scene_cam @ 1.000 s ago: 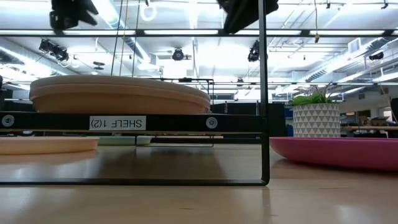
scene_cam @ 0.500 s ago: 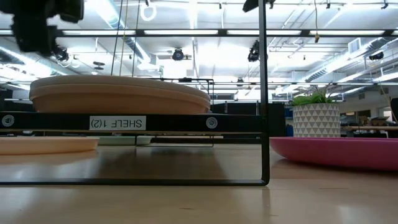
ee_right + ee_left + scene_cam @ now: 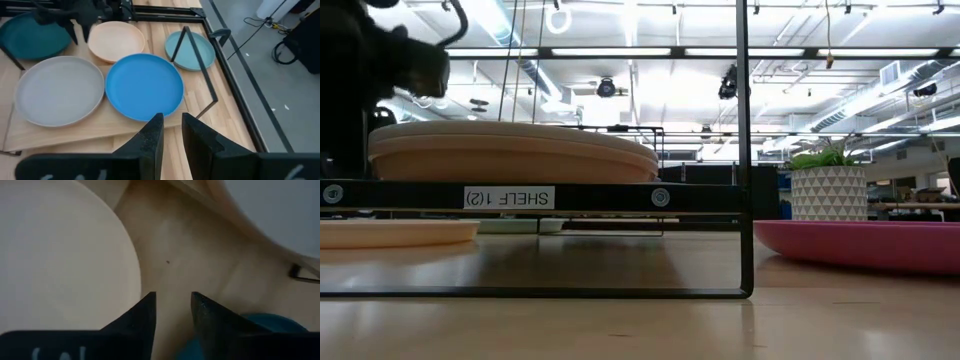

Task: Place and stack plates onto a shelf
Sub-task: Stack the light orange plate on top of the gray plate on the shelf

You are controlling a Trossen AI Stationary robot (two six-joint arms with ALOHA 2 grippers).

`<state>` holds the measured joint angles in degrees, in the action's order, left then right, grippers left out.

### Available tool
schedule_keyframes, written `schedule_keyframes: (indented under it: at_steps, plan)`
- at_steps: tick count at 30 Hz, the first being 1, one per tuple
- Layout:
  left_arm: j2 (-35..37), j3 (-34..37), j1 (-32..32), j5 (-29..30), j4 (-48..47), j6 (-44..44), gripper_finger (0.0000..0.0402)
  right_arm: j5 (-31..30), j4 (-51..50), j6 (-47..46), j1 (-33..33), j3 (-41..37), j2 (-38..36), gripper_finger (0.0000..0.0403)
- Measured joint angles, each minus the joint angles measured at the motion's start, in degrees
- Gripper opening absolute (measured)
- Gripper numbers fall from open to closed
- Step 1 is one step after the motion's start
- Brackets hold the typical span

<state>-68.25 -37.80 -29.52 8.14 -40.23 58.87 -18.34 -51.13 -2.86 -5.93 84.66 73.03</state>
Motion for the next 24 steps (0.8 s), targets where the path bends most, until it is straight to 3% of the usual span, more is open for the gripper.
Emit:
schedule_keyframes:
  at_steps: [7,12,19,24]
  plan:
    - [-7.47,0.01,-0.28,3.68,-1.81,-1.57,0.0205,0.39,0.00,-0.01,0.00,0.00,0.02,0.0075]
    - [-12.22,0.00,-0.28,3.89,-1.56,-1.66,0.0218,1.54,-0.04,0.05,-0.32,0.00,0.02,0.0075]
    - [-16.45,-0.26,-0.33,3.72,-1.16,-1.97,0.0165,1.57,-0.02,0.01,-0.44,0.00,0.02,0.0075]
    - [-16.77,-0.35,-0.35,2.74,-0.09,-2.93,0.0095,1.98,-0.02,0.10,-0.48,0.00,0.04,0.0075]
